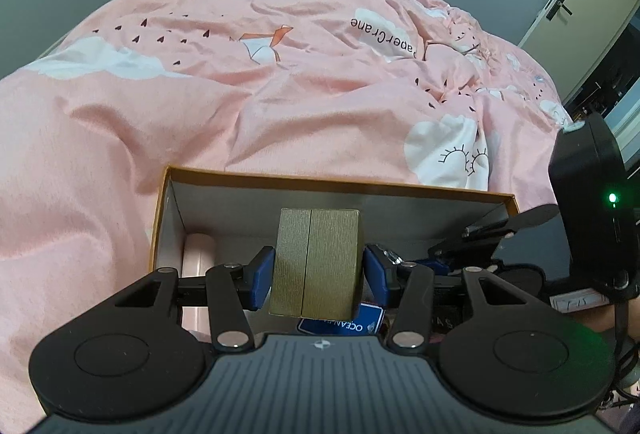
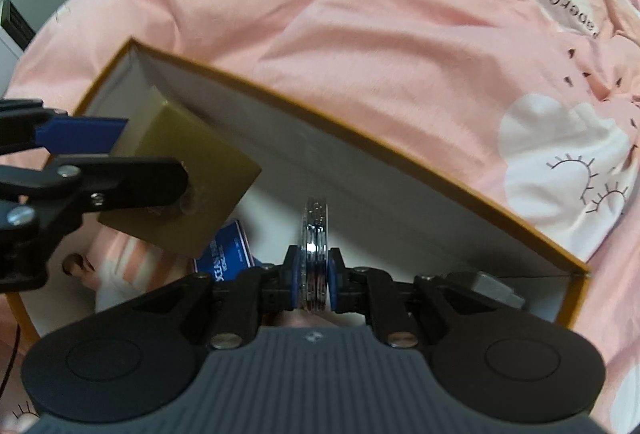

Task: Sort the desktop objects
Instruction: 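Lower the gold box and compact mirror into the box with both tools, then open the right tool to drop the mirror while the left tool lowers the gold box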

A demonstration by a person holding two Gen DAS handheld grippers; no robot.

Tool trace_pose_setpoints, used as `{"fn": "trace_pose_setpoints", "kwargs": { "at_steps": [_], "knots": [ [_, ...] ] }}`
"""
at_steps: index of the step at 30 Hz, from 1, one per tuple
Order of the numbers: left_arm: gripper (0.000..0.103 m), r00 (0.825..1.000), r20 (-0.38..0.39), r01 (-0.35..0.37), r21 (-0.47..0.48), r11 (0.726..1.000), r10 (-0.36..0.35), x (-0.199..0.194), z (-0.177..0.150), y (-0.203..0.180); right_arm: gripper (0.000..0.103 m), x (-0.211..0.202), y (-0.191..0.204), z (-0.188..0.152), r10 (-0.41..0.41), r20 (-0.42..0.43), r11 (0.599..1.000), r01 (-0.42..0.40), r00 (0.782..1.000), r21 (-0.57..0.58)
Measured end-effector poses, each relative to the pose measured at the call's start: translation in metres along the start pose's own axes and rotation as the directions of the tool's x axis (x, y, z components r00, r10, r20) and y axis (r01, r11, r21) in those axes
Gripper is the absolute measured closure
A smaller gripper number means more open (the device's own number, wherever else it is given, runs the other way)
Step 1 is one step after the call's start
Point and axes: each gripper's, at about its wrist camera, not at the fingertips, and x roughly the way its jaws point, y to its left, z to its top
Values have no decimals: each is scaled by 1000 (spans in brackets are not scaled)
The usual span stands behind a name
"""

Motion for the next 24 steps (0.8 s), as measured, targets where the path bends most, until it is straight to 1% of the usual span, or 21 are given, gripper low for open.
{"fn": "trace_pose_setpoints", "kwargs": {
  "at_steps": [3, 7, 12, 16, 18, 21, 24],
  "knots": [
    [47, 1000, -2, 9, -1, 1000, -9, 0, 0, 1, 87, 0, 0, 5, -23, -11, 1000, 22, 1000, -17],
    [47, 1000, 5, 21, 0, 1000, -21, -2, 0, 0, 84, -3, 0, 6, -79, -6, 995, 78, 997, -61],
    [47, 999, -12, 43, -6, 999, -43, 6, -1, -5, 83, -11, 0, 5, -134, 11, 987, 135, 991, -92],
    [47, 998, -24, 58, -30, 998, -58, 19, 0, -11, 84, -20, -7, 5, -142, 37, 986, 144, 989, -81],
    [47, 997, -27, 64, -49, 997, -66, 24, 1, -14, 84, -29, -10, 3, -149, 69, 985, 154, 986, -77],
    [47, 997, -21, 71, -64, 995, -73, 31, 5, -20, 84, -51, -15, -5, -137, 149, 987, 148, 979, -66],
    [47, 998, -29, 50, -56, 997, -52, 39, 8, -31, 84, -77, -24, -16, -124, 224, 990, 136, 967, -39]
  ]
}}
